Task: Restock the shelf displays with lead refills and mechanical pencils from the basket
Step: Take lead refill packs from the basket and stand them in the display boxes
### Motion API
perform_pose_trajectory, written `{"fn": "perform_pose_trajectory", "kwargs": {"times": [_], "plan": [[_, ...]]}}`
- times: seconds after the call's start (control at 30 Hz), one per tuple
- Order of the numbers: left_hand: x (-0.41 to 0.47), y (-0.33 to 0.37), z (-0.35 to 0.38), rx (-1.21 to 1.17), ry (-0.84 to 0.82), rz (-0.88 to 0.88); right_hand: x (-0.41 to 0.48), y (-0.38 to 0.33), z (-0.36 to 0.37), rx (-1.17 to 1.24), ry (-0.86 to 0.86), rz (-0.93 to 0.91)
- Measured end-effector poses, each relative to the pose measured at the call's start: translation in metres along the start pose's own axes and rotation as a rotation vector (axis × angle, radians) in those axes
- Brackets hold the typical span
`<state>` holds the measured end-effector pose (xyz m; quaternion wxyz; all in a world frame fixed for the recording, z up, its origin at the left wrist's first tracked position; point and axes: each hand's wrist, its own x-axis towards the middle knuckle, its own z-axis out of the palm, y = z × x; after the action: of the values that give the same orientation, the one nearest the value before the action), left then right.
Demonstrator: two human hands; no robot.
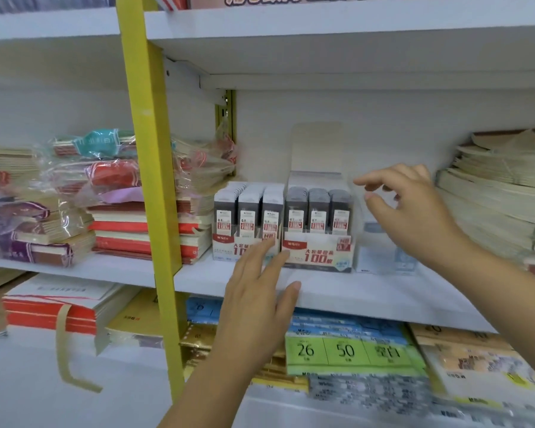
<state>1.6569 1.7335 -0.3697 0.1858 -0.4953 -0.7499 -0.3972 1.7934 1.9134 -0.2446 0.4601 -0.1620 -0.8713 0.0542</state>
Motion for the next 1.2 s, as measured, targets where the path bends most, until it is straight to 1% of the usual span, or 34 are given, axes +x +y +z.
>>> {"fn": "perform_pose_trajectory", "kwargs": {"times": [0.07,0.13,0.2,0.27,0.33,0.4,0.5,0.6,0.7,0.77,0.9,1.07,1.2], "plan": [[-0.015,0.005,-0.011,-0.005,0.061,0.014,-0.038,-0.015,-0.009,0.197,-0.002,0.002],[-0.035,0.007,-0.018,0.017,0.056,0.055,-0.079,-0.024,-0.012,0.389,-0.079,0.037],[-0.064,0.000,-0.017,0.078,-0.061,0.112,-0.120,-0.024,-0.005,0.511,-0.205,0.117],[-0.101,-0.021,-0.007,0.105,-0.264,0.103,-0.162,-0.013,0.014,0.540,-0.365,0.242],[-0.142,-0.044,0.009,0.110,-0.498,-0.011,-0.207,0.004,0.042,0.492,-0.580,0.406],[-0.183,-0.061,0.031,0.099,-0.676,-0.173,-0.259,0.027,0.073,0.423,-0.788,0.586],[-0.238,-0.077,0.068,0.019,-0.817,-0.360,-0.342,0.052,0.114,0.364,-0.955,0.797],[-0.287,-0.088,0.109,-0.067,-0.943,-0.560,-0.413,0.064,0.150,0.265,-1.039,0.902],[-0.324,-0.094,0.139,-0.168,-0.977,-0.732,-0.463,0.069,0.172,0.236,-1.160,1.005],[-0.343,-0.098,0.157,-0.189,-0.993,-0.822,-0.488,0.073,0.181,0.214,-1.191,1.052],[-0.366,-0.104,0.185,-0.131,-1.062,-0.922,-0.522,0.074,0.192,0.105,-1.133,1.033],[-0.380,-0.105,0.203,-0.159,-0.977,-1.068,-0.543,0.064,0.202,-0.080,-1.080,1.058],[-0.384,-0.104,0.217,-0.104,-0.929,-1.172,-0.547,0.055,0.210,-0.076,-1.025,1.049]]}}
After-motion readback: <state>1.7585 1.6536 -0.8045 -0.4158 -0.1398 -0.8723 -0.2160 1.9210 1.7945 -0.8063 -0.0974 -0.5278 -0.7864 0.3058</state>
